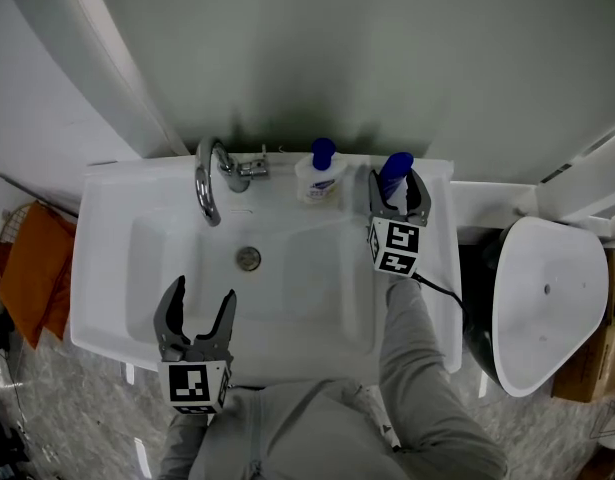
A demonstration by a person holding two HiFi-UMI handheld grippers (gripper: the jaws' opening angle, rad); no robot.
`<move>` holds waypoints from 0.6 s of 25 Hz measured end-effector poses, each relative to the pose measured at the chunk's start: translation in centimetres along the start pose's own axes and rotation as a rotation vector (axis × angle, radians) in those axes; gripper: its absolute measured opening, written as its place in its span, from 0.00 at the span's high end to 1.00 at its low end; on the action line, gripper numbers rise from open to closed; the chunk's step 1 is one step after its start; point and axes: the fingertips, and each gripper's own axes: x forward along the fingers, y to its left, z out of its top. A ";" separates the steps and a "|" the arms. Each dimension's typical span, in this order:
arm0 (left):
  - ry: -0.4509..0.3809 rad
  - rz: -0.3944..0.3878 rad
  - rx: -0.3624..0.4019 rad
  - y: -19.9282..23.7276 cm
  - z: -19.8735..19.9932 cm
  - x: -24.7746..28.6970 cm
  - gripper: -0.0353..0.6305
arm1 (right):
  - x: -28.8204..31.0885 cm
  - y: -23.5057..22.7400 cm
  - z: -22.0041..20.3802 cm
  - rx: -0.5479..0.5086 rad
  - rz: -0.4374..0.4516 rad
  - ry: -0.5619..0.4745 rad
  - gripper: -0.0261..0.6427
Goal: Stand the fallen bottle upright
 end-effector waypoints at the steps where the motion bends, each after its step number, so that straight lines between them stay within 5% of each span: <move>1: -0.004 0.001 -0.002 0.0 0.1 -0.1 0.39 | 0.0 0.0 0.1 0.003 0.004 0.001 0.56; 15: -0.084 -0.038 -0.027 -0.4 1.0 -0.7 0.39 | -3.8 -1.1 4.2 0.017 -0.022 -0.076 0.55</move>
